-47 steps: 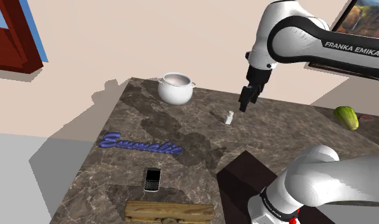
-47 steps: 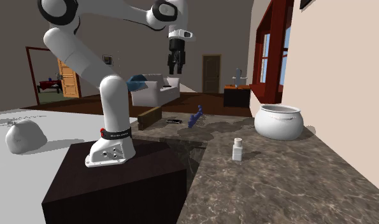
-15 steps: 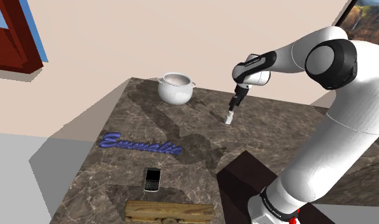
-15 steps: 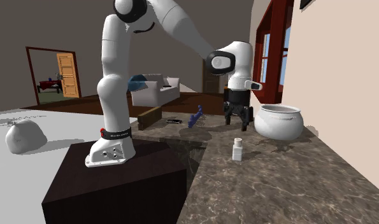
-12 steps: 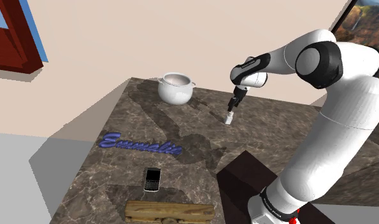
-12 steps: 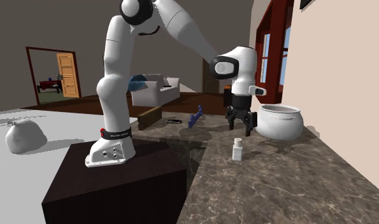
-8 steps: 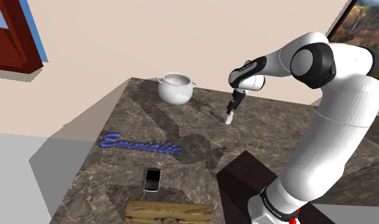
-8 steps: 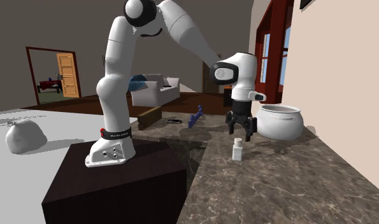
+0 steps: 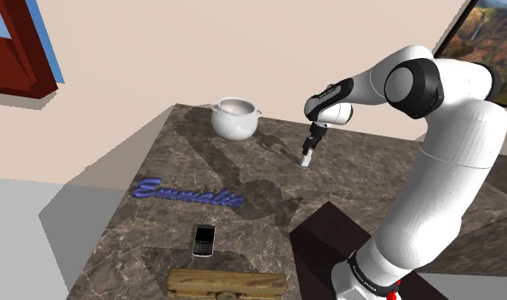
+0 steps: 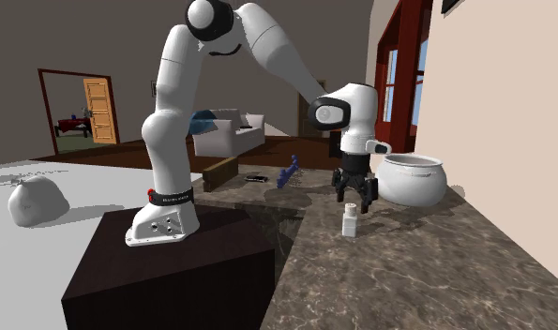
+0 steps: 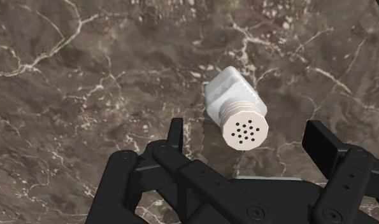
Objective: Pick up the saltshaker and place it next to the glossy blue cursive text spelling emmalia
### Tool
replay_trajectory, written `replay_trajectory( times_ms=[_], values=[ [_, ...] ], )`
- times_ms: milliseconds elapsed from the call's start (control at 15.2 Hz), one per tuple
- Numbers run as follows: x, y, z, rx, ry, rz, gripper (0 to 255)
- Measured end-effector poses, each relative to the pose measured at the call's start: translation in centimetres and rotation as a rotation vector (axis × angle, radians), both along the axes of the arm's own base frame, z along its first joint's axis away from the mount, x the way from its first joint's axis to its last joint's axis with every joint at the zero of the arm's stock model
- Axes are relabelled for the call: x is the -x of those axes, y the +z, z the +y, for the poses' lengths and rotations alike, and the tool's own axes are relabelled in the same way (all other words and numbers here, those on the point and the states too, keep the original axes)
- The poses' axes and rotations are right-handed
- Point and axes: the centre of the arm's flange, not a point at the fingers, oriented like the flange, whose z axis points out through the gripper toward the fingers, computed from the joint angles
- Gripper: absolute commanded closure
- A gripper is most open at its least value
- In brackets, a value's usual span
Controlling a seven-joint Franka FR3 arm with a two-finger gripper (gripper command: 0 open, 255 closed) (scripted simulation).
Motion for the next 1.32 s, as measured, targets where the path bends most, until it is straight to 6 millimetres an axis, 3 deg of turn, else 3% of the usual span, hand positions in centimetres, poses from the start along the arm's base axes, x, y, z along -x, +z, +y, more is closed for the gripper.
replay_trajectory(
  times_ms=[66,726,1320],
  values=[
    [0.0,0.0,0.0,0.000,0.000,0.000,255],
    [0.0,0.0,0.0,0.000,0.000,0.000,255],
    [-0.1,4.1,0.0,0.000,0.000,0.000,255]
  ],
)
